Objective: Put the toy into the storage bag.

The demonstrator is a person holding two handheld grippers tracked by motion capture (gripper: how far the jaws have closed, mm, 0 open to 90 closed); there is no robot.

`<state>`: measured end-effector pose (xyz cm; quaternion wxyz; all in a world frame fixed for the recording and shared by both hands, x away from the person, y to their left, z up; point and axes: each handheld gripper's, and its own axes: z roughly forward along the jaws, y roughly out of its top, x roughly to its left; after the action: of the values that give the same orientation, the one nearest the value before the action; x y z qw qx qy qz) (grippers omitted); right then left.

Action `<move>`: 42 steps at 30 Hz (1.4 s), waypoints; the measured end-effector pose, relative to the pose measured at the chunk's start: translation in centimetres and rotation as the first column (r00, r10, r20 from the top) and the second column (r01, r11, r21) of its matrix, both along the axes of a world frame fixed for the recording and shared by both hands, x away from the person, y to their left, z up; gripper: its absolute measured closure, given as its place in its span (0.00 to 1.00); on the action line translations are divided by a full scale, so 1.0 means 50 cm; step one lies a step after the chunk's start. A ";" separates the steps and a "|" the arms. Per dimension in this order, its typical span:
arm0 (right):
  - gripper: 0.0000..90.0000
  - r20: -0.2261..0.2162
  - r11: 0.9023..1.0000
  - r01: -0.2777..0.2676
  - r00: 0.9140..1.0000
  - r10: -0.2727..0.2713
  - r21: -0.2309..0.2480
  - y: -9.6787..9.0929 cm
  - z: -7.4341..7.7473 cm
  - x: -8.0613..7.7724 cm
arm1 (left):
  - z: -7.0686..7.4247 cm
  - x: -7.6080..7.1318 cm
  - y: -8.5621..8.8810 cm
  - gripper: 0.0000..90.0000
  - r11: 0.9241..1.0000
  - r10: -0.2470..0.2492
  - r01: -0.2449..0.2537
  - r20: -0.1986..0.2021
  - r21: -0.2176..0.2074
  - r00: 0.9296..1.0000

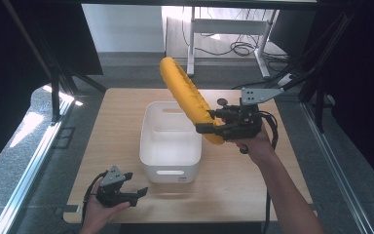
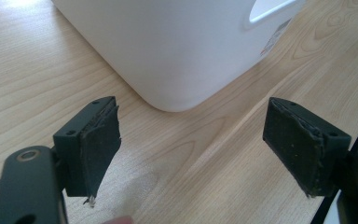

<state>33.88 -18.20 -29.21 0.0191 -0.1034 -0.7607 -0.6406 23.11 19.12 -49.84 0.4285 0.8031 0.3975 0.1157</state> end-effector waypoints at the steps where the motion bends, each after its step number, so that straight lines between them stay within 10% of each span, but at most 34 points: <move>1: 0.58 0.000 1.000 0.000 1.000 0.000 0.000 0.000 0.000 0.000 | 0.000 0.000 0.000 0.21 1.000 0.000 0.000 0.000 0.000 1.000; 42: 0.58 -0.015 0.991 -0.131 0.991 0.131 0.006 0.099 -0.019 -0.016 | 0.001 -0.002 -0.001 0.21 1.000 0.001 -0.001 0.000 -0.005 1.000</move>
<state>33.06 -13.25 -30.15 0.0671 -0.0583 -0.7640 -0.6391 23.03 19.10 -49.80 0.4303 0.8018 0.3984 0.1151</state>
